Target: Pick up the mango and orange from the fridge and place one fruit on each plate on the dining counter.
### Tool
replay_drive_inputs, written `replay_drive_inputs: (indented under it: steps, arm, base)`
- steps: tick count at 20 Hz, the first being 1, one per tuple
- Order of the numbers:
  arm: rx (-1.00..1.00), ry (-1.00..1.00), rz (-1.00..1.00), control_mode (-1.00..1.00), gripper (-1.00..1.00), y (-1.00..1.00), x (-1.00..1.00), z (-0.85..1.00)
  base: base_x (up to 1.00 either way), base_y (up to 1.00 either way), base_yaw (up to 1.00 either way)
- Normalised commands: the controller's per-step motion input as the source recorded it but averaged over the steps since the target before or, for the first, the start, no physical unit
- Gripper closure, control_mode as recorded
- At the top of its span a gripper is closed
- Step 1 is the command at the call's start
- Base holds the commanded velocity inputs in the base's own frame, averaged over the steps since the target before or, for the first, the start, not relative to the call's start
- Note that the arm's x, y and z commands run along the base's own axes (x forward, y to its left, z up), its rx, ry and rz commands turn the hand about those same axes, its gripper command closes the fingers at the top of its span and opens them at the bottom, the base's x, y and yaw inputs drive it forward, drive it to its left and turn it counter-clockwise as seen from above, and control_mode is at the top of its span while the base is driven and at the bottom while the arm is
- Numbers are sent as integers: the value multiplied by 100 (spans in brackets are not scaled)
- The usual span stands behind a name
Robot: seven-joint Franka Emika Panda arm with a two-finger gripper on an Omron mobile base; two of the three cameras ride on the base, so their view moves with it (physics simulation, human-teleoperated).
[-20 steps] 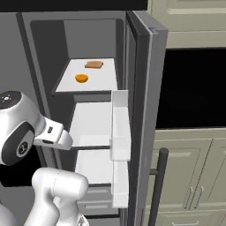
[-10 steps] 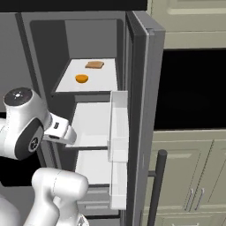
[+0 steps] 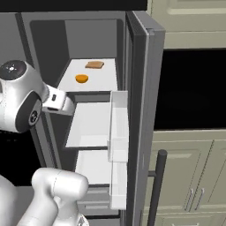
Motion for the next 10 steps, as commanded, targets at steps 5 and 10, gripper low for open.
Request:
replay_drive_inputs:
  steps: [5,10]
  arm:
    - [1,-7,6,-100,-100,-2,58,15]
    - [6,-2,11,-100,-100,-9,57,0]
  base:
    - [0,0,0]
    - [0,0,0]
